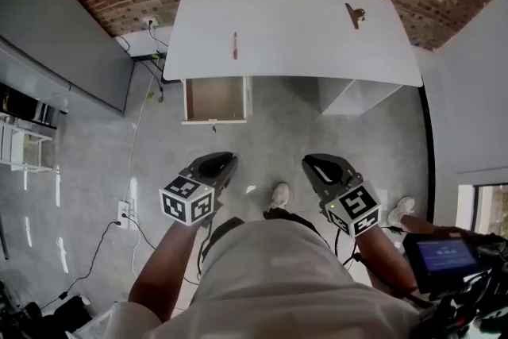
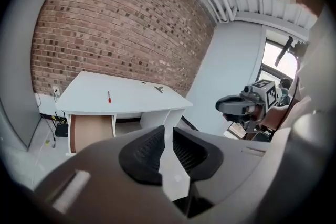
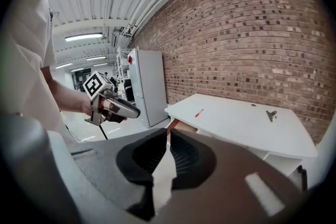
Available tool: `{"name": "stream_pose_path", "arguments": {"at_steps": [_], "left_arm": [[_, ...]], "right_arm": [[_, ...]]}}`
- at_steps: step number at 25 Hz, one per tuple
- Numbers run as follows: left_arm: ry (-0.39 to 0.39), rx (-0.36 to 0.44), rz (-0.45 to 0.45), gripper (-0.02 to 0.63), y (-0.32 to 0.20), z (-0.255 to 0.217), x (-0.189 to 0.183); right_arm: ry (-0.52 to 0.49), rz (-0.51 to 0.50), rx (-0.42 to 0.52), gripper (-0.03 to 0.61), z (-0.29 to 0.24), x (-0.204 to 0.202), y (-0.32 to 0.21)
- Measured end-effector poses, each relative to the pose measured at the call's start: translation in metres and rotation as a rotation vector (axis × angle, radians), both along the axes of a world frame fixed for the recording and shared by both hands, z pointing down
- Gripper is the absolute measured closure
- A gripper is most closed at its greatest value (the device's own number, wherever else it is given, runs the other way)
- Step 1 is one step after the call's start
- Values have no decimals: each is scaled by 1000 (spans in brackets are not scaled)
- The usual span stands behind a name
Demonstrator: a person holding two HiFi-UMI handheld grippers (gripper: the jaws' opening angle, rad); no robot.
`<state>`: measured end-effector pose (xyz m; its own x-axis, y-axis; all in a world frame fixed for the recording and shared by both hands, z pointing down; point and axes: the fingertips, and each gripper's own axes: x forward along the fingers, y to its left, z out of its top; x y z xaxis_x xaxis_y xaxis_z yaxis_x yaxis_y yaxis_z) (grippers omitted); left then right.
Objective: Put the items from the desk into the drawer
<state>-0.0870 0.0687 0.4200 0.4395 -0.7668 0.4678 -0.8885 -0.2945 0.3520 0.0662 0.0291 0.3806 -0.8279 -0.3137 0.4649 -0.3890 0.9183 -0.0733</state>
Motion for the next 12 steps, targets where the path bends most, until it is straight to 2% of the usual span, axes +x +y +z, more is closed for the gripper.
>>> {"name": "stream_pose_path", "arguments": {"at_steps": [5, 12], "left_arm": [[-73, -36, -11, 548, -94, 12, -7], [-127, -130, -53, 548, -205, 54, -54]], "right_arm": [[14, 54, 9, 557, 9, 38, -70], [18, 165, -52, 546, 27, 53, -109]]}}
